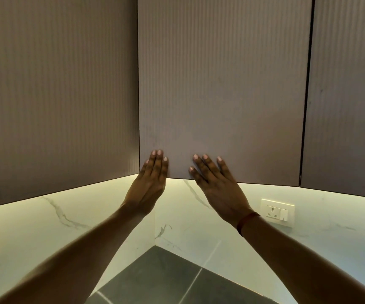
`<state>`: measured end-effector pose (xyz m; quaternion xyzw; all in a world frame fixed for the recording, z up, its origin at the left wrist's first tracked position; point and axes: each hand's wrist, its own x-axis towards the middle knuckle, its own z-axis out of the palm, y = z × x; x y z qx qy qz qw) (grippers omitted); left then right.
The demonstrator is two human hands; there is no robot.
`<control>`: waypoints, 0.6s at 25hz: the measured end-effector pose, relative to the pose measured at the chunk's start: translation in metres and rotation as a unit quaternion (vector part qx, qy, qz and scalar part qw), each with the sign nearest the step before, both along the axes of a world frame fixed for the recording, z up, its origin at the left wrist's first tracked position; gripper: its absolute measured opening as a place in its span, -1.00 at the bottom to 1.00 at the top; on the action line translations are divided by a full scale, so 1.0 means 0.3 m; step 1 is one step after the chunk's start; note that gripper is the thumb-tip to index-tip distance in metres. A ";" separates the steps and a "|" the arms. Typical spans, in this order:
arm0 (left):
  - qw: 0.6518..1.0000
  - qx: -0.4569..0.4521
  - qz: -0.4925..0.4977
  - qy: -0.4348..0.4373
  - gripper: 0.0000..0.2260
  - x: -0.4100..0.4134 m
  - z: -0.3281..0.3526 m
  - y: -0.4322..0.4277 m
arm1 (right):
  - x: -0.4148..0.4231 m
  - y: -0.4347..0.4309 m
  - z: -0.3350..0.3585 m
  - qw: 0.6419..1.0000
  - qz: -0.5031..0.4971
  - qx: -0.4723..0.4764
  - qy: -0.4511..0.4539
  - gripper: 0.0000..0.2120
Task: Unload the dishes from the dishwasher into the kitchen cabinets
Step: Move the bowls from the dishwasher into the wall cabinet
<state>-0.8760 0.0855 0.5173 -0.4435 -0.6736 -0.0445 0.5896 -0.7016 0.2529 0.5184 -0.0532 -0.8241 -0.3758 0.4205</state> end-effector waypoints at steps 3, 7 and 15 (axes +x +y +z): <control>1.000 -0.003 -0.025 -0.010 -0.25 -0.047 -0.003 0.072 | -0.030 0.045 -0.008 1.000 0.001 0.011 -0.004 -0.36; 0.997 0.016 -0.077 -0.009 -0.28 -0.106 0.012 0.179 | -0.060 0.095 0.012 1.000 -0.010 0.015 0.005 -0.35; 0.985 0.033 -0.149 -0.078 -0.43 -0.190 -0.018 0.342 | -0.100 0.176 0.006 0.999 -0.051 0.019 0.002 -0.44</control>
